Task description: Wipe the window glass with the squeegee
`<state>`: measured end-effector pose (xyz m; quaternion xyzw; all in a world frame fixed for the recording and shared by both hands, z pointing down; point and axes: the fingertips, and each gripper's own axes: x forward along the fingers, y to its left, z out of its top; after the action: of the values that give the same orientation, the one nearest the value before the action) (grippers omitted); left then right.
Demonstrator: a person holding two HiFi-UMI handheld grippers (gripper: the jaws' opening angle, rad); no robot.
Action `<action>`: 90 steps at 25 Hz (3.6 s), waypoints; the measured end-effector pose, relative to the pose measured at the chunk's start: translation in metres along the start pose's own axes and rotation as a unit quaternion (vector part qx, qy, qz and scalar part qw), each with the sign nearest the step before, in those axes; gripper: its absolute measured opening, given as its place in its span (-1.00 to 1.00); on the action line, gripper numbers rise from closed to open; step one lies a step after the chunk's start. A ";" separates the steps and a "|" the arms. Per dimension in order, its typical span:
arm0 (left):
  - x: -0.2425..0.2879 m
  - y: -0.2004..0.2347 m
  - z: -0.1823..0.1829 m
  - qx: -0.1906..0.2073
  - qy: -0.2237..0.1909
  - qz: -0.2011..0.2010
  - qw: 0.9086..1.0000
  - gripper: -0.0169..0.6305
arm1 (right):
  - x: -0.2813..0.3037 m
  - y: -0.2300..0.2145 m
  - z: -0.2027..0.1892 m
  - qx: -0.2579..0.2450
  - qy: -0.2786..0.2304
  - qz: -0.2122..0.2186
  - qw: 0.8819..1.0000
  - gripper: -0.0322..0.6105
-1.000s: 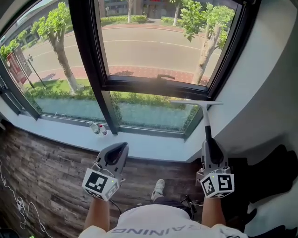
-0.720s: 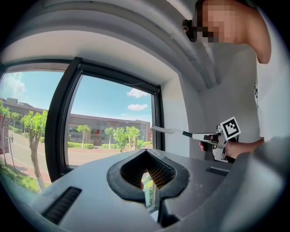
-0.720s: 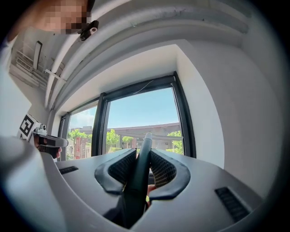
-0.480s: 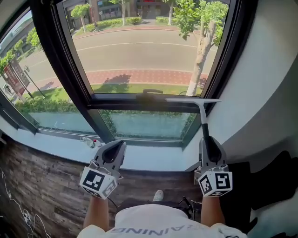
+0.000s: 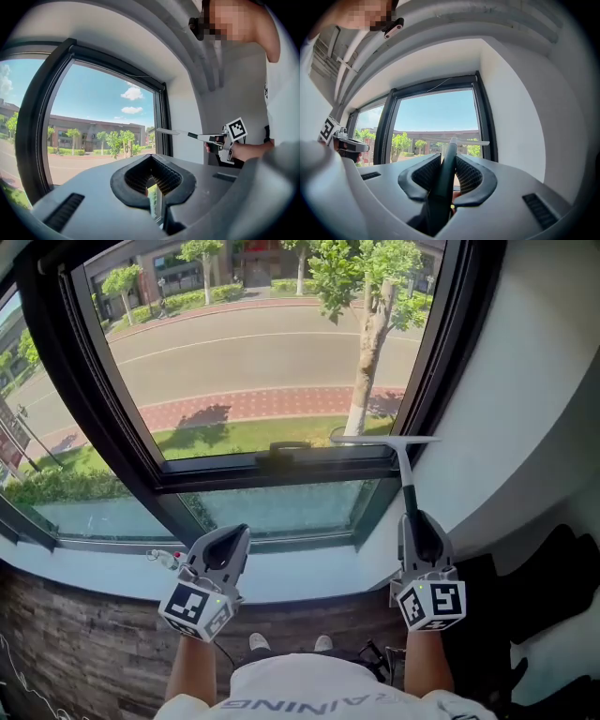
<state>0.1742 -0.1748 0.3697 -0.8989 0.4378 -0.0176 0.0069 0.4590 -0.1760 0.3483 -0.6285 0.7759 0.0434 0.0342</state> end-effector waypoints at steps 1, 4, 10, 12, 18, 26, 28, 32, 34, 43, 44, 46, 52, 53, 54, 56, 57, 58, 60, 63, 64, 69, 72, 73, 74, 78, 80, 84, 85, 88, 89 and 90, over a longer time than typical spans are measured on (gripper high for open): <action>0.001 0.008 0.002 0.002 -0.001 -0.007 1.000 -0.89 | 0.006 0.004 0.006 -0.004 -0.005 -0.007 1.000 -0.59; 0.000 0.031 0.010 0.014 -0.005 -0.026 1.000 -0.90 | 0.029 0.012 0.033 -0.016 -0.034 -0.027 0.999 -0.59; -0.007 0.064 0.010 0.007 -0.010 -0.034 0.999 -0.89 | 0.107 0.020 0.122 -0.049 -0.121 -0.035 0.991 -0.59; -0.007 0.064 0.008 0.003 -0.012 -0.036 0.999 -0.89 | 0.131 0.019 0.154 -0.060 -0.143 -0.033 0.987 -0.59; -0.008 0.059 0.005 0.002 -0.011 -0.036 0.999 -0.89 | 0.184 0.002 0.238 -0.074 -0.180 -0.040 0.980 -0.59; -0.010 0.057 0.005 0.001 -0.010 -0.031 0.999 -0.89 | 0.226 -0.013 0.307 -0.077 -0.204 -0.051 0.975 -0.59; -0.011 0.058 0.005 0.000 -0.010 -0.027 1.000 -0.89 | 0.233 -0.019 0.314 -0.071 -0.202 -0.053 0.975 -0.59; -0.012 0.060 0.002 0.000 -0.009 -0.022 1.000 -0.89 | 0.243 -0.024 0.322 -0.075 -0.200 -0.057 0.975 -0.59; -0.012 0.060 0.002 0.000 -0.007 -0.020 1.000 -0.90 | 0.251 -0.026 0.322 -0.079 -0.198 -0.054 0.976 -0.59; -0.019 0.061 0.000 0.003 0.000 -0.008 1.000 -0.89 | 0.265 -0.038 0.321 -0.084 -0.191 -0.057 0.976 -0.59; -0.019 0.061 0.000 0.004 0.000 -0.007 1.000 -0.90 | 0.266 -0.038 0.321 -0.083 -0.191 -0.056 0.977 -0.59; -0.019 0.061 0.001 0.005 0.000 -0.007 1.000 -0.89 | 0.267 -0.040 0.320 -0.076 -0.190 -0.052 0.977 -0.59; -0.019 0.059 0.002 0.006 -0.001 -0.004 1.000 -0.89 | 0.266 -0.041 0.308 -0.073 -0.187 -0.050 0.978 -0.59; -0.019 0.059 0.002 0.005 -0.002 -0.004 1.000 -0.89 | 0.265 -0.041 0.305 -0.074 -0.185 -0.050 0.979 -0.59; -0.020 0.059 0.002 0.004 -0.002 -0.004 1.000 -0.89 | 0.264 -0.040 0.302 -0.075 -0.183 -0.050 0.979 -0.59; -0.021 0.058 0.001 0.003 0.000 -0.004 1.000 -0.89 | 0.262 -0.040 0.294 -0.077 -0.178 -0.051 0.980 -0.59; -0.021 0.058 0.001 0.003 0.000 -0.004 1.000 -0.89 | 0.261 -0.040 0.289 -0.077 -0.175 -0.051 0.980 -0.59; -0.021 0.057 0.001 0.003 0.000 -0.004 1.000 -0.89 | 0.261 -0.040 0.285 -0.077 -0.173 -0.051 0.981 -0.59; -0.021 0.056 0.002 0.003 -0.001 -0.004 1.000 -0.90 | 0.259 -0.039 0.277 -0.077 -0.168 -0.050 0.981 -0.59; -0.020 0.053 0.003 0.003 -0.002 -0.005 1.000 -0.89 | 0.257 -0.039 0.264 -0.077 -0.161 -0.049 0.983 -0.59; -0.020 0.052 0.003 0.003 -0.001 -0.005 1.000 -0.89 | 0.256 -0.039 0.260 -0.077 -0.158 -0.049 0.983 -0.59; -0.019 0.047 0.003 0.002 0.002 -0.009 1.000 -0.89 | 0.252 -0.039 0.239 -0.073 -0.146 -0.050 0.985 -0.59; -0.020 0.046 0.005 0.003 0.000 -0.010 1.000 -0.89 | 0.250 -0.037 0.227 -0.067 -0.140 -0.050 0.987 -0.59; -0.020 0.045 0.005 0.004 -0.001 -0.010 1.000 -0.89 | 0.249 -0.036 0.223 -0.066 -0.139 -0.050 0.987 -0.59; -0.020 0.045 0.005 0.004 -0.001 -0.010 1.000 -0.90 | 0.248 -0.036 0.218 -0.065 -0.136 -0.050 0.987 -0.59; -0.021 0.044 0.006 0.005 -0.002 -0.010 1.000 -0.89 | 0.245 -0.035 0.197 -0.068 -0.126 -0.050 0.988 -0.59; -0.022 0.044 0.006 0.004 0.000 -0.009 1.000 -0.90 | 0.243 -0.035 0.188 -0.067 -0.121 -0.050 0.989 -0.59; -0.021 0.044 0.005 0.003 0.000 -0.008 1.000 -0.89 | 0.241 -0.034 0.172 -0.065 -0.113 -0.050 0.990 -0.59; -0.021 0.044 0.005 0.002 0.000 -0.008 1.000 -0.90 | 0.240 -0.033 0.167 -0.065 -0.110 -0.050 0.991 -0.59; -0.020 0.043 0.004 0.001 0.000 -0.009 1.000 -0.89 | 0.238 -0.033 0.148 -0.067 -0.099 -0.050 0.992 -0.59; -0.019 0.042 0.004 0.000 0.000 -0.009 1.000 -0.89 | 0.236 -0.032 0.143 -0.067 -0.096 -0.050 0.992 -0.59; -0.019 0.041 0.004 -0.001 -0.001 -0.011 1.000 -0.89 | 0.235 -0.032 0.138 -0.067 -0.093 -0.050 0.992 -0.59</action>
<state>0.1305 -0.1855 0.3640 -0.9035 0.4283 -0.0167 0.0063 0.4417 -0.3961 0.1851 -0.6609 0.7321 0.1511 0.0661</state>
